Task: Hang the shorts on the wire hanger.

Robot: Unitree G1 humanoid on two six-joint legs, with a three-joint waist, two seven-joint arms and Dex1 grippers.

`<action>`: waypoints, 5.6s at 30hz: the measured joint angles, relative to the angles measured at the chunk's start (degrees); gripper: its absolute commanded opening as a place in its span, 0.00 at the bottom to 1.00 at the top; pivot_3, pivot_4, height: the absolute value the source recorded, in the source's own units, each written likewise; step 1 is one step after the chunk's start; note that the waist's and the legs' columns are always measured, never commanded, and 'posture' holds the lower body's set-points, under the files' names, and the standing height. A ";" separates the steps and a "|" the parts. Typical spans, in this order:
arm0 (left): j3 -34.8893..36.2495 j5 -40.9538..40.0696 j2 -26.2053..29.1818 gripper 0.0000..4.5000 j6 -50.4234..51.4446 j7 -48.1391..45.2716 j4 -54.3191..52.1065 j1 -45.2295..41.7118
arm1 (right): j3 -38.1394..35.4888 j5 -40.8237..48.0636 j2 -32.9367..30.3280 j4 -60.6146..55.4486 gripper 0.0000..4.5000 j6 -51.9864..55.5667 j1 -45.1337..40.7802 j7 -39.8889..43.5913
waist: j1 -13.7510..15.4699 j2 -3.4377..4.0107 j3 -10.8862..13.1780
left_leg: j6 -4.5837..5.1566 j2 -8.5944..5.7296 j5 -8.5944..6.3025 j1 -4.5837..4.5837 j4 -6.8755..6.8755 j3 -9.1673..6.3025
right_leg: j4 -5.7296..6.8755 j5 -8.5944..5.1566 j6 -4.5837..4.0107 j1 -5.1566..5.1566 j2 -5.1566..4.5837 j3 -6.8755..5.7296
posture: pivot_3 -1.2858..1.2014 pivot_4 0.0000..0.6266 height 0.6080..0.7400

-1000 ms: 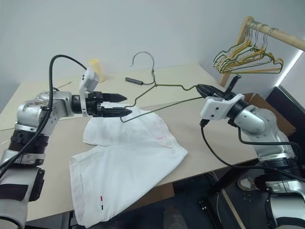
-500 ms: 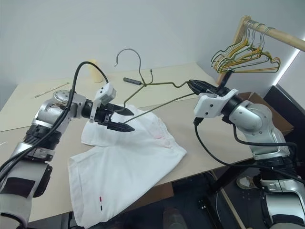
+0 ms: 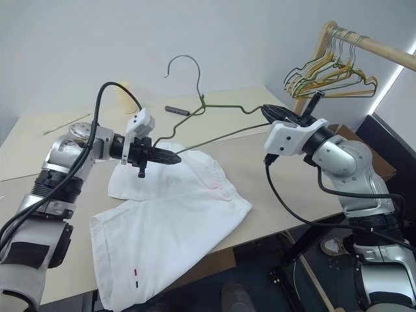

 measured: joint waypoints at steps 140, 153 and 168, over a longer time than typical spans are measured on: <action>28.42 -24.48 10.04 0.99 -1.67 24.58 -57.71 52.08 | 50.68 54.03 -31.34 4.94 0.00 72.77 -16.01 63.09 | 15.34 0.56 0.23 | -0.05 0.63 -0.61 -0.45 0.79 1.16 | 0.48 -0.20 -0.48 -0.91 0.55 0.38 | 0.52 0.05 1.00; 26.90 -24.25 9.94 0.99 -3.26 24.36 -56.25 49.24 | 44.26 43.45 -14.14 31.95 0.00 76.61 -15.86 63.22 | 15.74 0.53 0.19 | -0.10 0.76 -0.62 -0.50 0.96 1.26 | 0.49 -0.05 -0.54 -0.91 0.80 0.48 | 0.52 0.03 1.00; 25.77 -23.14 9.92 0.99 -4.06 24.23 -56.11 48.85 | 34.64 40.03 -2.03 42.47 0.00 79.73 -16.56 63.21 | 15.56 0.53 0.14 | -0.12 0.81 -0.63 -0.49 0.98 1.24 | 0.50 -0.02 -0.53 -0.86 0.93 0.48 | 0.53 0.00 1.00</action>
